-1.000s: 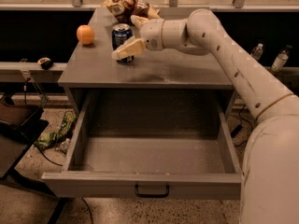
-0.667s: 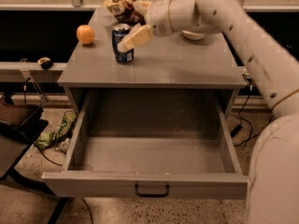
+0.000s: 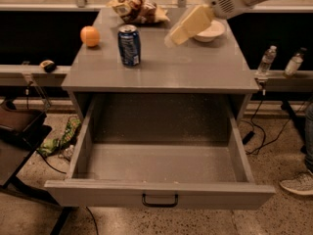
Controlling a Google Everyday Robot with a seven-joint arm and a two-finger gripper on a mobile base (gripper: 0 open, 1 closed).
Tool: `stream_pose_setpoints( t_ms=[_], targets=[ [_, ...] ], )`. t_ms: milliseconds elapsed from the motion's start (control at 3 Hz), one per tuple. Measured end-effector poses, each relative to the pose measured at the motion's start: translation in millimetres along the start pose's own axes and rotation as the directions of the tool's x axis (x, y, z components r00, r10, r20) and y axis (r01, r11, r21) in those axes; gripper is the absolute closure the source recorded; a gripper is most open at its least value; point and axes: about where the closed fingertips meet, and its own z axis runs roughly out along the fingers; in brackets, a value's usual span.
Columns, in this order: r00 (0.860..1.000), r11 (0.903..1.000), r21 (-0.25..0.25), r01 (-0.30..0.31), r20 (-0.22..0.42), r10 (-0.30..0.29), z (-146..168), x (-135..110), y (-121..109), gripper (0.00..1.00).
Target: Pick pepsi can from top drawer and place on counter
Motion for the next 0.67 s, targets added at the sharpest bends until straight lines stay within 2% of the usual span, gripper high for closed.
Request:
stream_pose_setpoints(
  t_ms=[333,667],
  targets=[
    [0.996,0.9801,0.179,-0.085,0.002,0.086,-64.4,7.8,15.3,0.0],
    [0.992,0.9615,0.247,-0.119,-0.018,0.128,-74.2,42.0,13.0,0.0]
  ],
)
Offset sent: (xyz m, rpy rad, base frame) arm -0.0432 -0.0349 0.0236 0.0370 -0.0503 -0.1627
